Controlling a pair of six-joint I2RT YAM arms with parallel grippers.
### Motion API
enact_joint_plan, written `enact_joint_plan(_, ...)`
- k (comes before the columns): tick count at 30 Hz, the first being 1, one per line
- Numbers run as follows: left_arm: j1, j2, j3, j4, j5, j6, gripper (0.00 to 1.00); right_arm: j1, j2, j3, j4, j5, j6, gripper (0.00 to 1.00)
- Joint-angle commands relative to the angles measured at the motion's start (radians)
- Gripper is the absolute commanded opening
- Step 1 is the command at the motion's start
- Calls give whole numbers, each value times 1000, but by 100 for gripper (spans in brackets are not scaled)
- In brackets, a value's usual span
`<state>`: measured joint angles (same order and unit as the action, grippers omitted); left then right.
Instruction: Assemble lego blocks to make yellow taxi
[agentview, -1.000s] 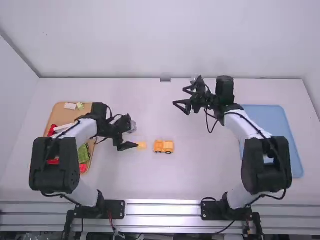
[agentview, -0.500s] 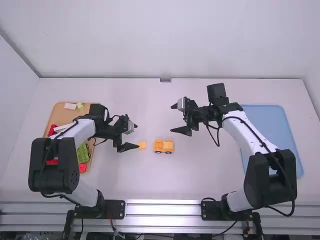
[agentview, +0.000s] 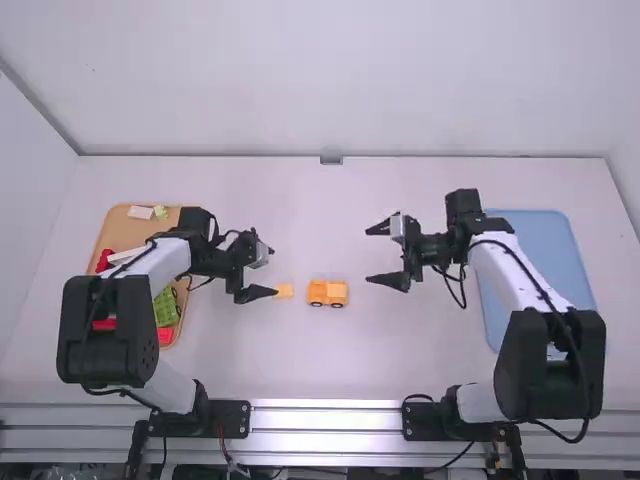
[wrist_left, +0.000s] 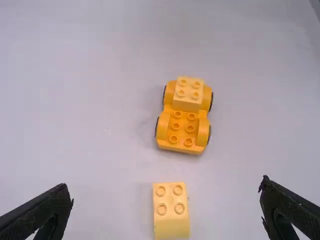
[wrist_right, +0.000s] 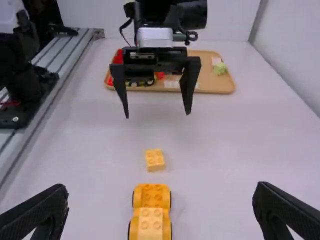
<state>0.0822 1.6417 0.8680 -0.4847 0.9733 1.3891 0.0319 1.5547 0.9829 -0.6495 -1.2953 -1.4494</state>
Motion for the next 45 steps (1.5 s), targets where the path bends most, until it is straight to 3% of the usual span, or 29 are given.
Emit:
enact_joint_plan(1,-3,-7,-48,29,-21,14,99,-18,-10,-42,83,-88,0,99)
enact_joint_plan(8,-10,-7,-217,344,63,-132,99,61,39,-167,687,61,563,99)
enact_joint_plan(13,-10,20,-329,615,63,-288,99,108,49,-246,845,146,608,99)
enact_joint_plan(20,-10,132,-316,665,142,-224,99,107,61,-263,884,155,699,99)
enact_joint_plan(24,-9,202,-278,650,154,-182,99,140,177,-280,891,144,586,98)
enact_joint_plan(30,-10,258,-233,623,154,-173,99,121,243,-276,993,14,699,98)
enact_joint_plan(38,-10,286,-249,615,147,-92,79,98,243,-277,996,37,684,98)
enact_joint_plan(42,-9,286,-276,659,113,-101,64,98,243,-277,1014,39,693,99)
enact_joint_plan(45,-11,286,-285,689,107,-154,61,112,243,-277,1018,39,686,99)
